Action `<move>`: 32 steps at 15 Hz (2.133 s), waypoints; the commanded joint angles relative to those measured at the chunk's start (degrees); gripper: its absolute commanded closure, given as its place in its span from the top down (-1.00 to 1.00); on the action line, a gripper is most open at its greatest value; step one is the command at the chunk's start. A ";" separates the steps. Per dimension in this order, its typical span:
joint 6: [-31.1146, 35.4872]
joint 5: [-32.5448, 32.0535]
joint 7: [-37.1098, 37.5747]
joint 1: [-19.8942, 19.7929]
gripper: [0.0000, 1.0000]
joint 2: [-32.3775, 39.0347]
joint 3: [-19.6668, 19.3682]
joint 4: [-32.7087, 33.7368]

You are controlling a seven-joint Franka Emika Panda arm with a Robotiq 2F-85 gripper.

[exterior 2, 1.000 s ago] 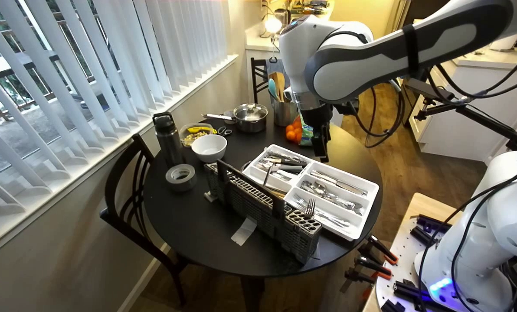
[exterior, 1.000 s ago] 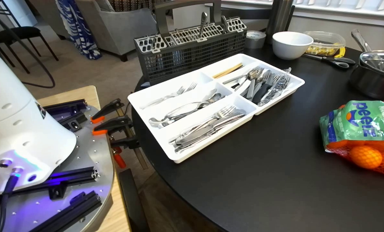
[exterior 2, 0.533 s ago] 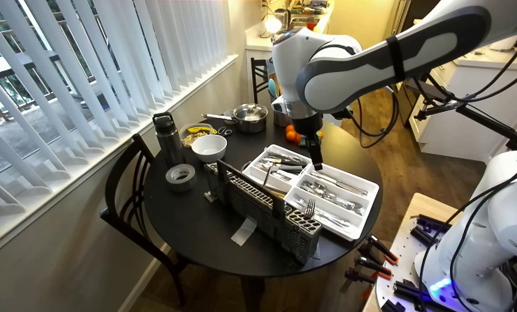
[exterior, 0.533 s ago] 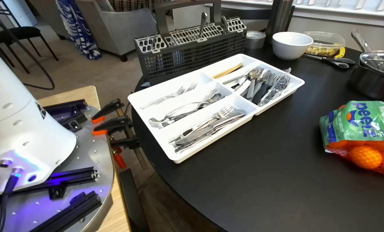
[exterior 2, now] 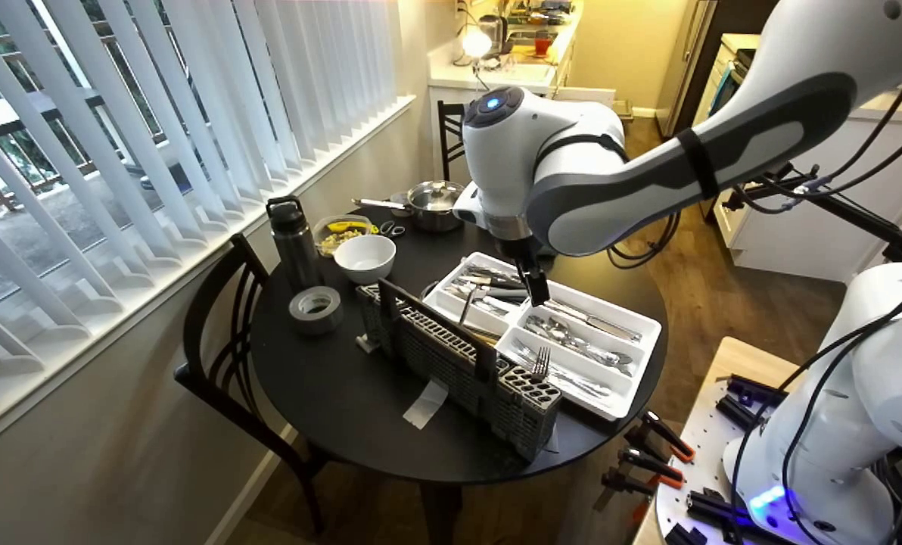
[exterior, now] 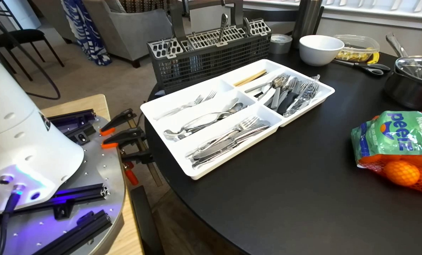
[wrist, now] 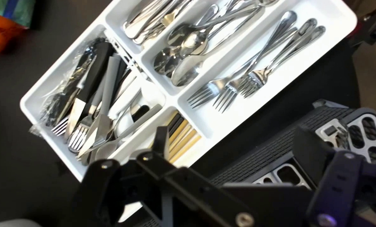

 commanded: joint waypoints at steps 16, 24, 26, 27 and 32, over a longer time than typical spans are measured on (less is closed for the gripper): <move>15.08 15.21 -19.55 2.32 1.00 -10.09 -6.25 -9.53; 9.47 40.22 -33.66 4.88 1.00 -12.07 -11.87 -13.97; 10.08 43.30 -34.27 4.52 1.00 -11.67 -11.85 -15.33; 10.33 44.30 -34.01 4.28 1.00 -11.42 -11.72 -15.82; 10.60 47.84 -32.61 3.66 1.00 -9.96 -11.15 -17.48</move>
